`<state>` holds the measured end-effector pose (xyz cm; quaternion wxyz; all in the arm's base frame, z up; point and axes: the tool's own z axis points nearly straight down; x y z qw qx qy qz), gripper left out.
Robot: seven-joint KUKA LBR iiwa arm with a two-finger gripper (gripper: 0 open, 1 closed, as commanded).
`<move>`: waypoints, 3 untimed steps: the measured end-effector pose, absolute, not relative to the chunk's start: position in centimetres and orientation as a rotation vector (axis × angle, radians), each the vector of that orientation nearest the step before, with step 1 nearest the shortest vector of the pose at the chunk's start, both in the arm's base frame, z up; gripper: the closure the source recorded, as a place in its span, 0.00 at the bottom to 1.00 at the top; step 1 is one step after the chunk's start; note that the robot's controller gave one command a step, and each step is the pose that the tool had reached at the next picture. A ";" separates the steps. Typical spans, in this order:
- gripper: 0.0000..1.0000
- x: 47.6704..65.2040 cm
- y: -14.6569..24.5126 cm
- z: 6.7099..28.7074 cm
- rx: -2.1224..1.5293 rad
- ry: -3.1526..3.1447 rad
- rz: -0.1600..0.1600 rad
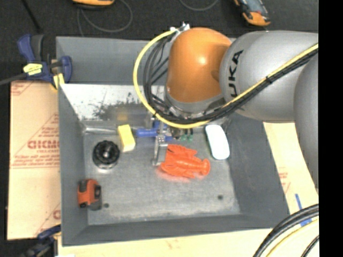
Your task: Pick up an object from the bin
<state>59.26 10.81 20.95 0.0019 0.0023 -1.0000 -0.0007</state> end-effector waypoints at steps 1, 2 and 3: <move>0.00 59.4 10.8 21.4 0.004 -3.145 -0.003; 0.00 63.3 10.6 18.5 0.067 -3.155 -0.002; 0.00 64.0 9.3 15.1 0.110 -3.146 0.002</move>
Offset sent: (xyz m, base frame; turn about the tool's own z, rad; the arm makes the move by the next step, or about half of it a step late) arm 0.0622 -0.0030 -0.0562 -0.0660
